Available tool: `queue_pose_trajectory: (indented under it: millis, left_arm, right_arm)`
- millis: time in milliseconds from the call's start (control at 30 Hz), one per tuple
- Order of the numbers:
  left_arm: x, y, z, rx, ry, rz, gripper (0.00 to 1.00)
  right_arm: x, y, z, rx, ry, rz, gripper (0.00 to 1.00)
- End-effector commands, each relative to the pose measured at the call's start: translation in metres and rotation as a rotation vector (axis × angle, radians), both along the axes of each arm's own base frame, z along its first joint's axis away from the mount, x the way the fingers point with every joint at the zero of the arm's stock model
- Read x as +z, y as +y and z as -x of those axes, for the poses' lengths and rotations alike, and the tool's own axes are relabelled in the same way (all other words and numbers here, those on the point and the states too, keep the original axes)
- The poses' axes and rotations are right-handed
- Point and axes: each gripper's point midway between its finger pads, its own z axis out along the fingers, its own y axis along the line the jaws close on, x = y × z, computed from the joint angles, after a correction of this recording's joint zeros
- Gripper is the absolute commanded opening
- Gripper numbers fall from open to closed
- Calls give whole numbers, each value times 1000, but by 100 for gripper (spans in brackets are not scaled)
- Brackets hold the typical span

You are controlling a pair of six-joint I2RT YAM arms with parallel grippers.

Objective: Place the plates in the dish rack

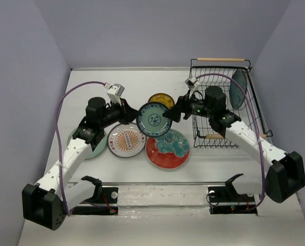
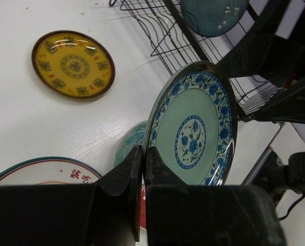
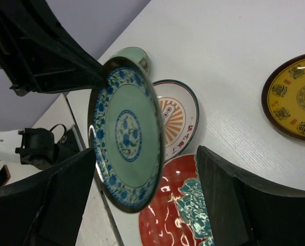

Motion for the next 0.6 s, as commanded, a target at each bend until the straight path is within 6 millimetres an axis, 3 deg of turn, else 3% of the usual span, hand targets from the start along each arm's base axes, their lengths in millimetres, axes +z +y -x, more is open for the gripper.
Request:
queue_pose_trajectory:
  millis: [0, 67, 133, 200, 233, 267, 333, 367, 433, 467, 533, 567]
  left_arm:
    - [45, -17, 21, -138, -170, 71, 6]
    - [49, -18, 27, -160, -196, 79, 6]
    - [51, -18, 30, -166, -210, 80, 6]
    - [49, -17, 30, -159, -206, 79, 7]
    - [49, -16, 30, -156, -207, 79, 13]
    - [48, -16, 30, -151, -203, 80, 31]
    - [51, -12, 30, -122, -208, 78, 58]
    - [52, -7, 26, -81, -214, 69, 80]
    - [54, 3, 25, -29, -234, 38, 95]
    - [56, 8, 25, -2, -244, 28, 99]
    - [60, 21, 21, 73, -264, -1, 99]
    - [63, 24, 21, 88, -272, -4, 99]
  right_arm:
    - [18, 11, 1, 46, -15, -48, 84]
    - [12, 12, -3, 39, 0, -42, 82]
    - [13, 14, -2, 57, 5, -48, 65]
    - [21, 18, 9, 121, 10, -82, 28]
    - [27, 20, 11, 137, -2, -101, 10]
    - [34, 19, 11, 121, -6, -115, 7]
    - [47, 15, 2, 59, -44, -129, 7]
    - [57, 11, -1, 23, -77, -133, 7]
    - [61, 0, -14, -67, -95, -100, 7]
    - [75, -13, -32, -180, -130, -84, 7]
    - [81, -51, -70, -423, -166, 20, 7]
    - [68, -68, -83, -527, -162, 89, 7]
